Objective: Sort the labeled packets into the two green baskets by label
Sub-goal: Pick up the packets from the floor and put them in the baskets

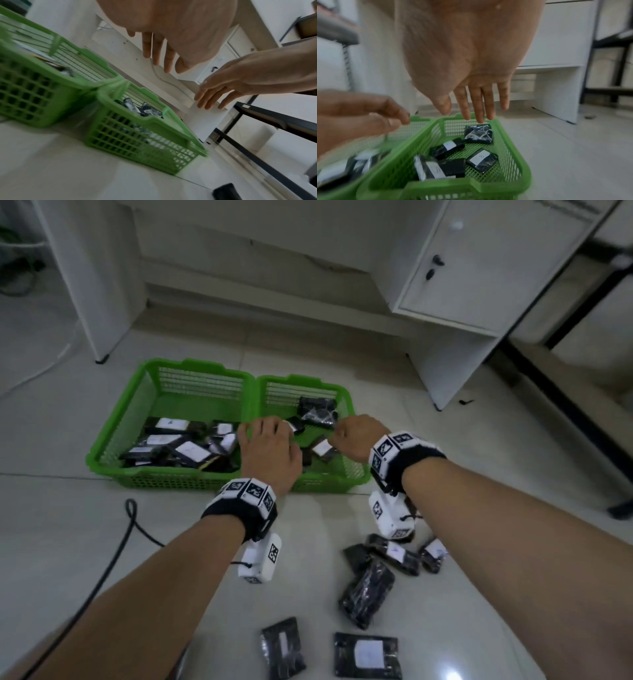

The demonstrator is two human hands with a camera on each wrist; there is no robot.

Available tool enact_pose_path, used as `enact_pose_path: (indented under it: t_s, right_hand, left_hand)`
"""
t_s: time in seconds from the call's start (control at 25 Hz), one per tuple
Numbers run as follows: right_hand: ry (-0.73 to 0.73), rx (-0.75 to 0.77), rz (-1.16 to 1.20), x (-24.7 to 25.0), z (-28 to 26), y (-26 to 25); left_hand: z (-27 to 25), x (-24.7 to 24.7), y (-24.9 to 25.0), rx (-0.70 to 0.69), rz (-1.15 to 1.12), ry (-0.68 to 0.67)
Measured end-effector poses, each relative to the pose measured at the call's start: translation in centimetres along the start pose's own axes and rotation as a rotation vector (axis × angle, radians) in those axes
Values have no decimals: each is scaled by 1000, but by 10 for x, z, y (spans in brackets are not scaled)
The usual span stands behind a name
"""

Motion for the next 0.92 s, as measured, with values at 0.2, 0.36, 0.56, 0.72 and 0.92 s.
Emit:
enact_pose_path:
  t_s: [0.2,0.36,0.56,0.72,0.92]
  right_hand:
    - [143,-256,313,-37,-68,98]
    - [36,-399,299,-99,-127,174]
    - [-66,-521,229,-171,-160,230]
    - [-71,-490,248,-201,-168,249]
    - [252,-364,481,-182,-158,253]
  left_hand:
    - [-34,-40,76,-139,3,-123]
    - [-69,-90,122,-192,-56,-340]
    - [-104,-148,168,-203,-145,-612]
    - [-116,-195,204,-263,-16,-805]
    - [-114,-215,218,-268,110,-741]
Point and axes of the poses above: each hand's wrist, its own z-axis towards the middle knuckle, its own x-axis out of the back of the hand, y = z × x, the point moved 8 cm from there along z, towards the middle knuckle, and after that the axes turned 6 degrees about x, right-handed, at the moved point
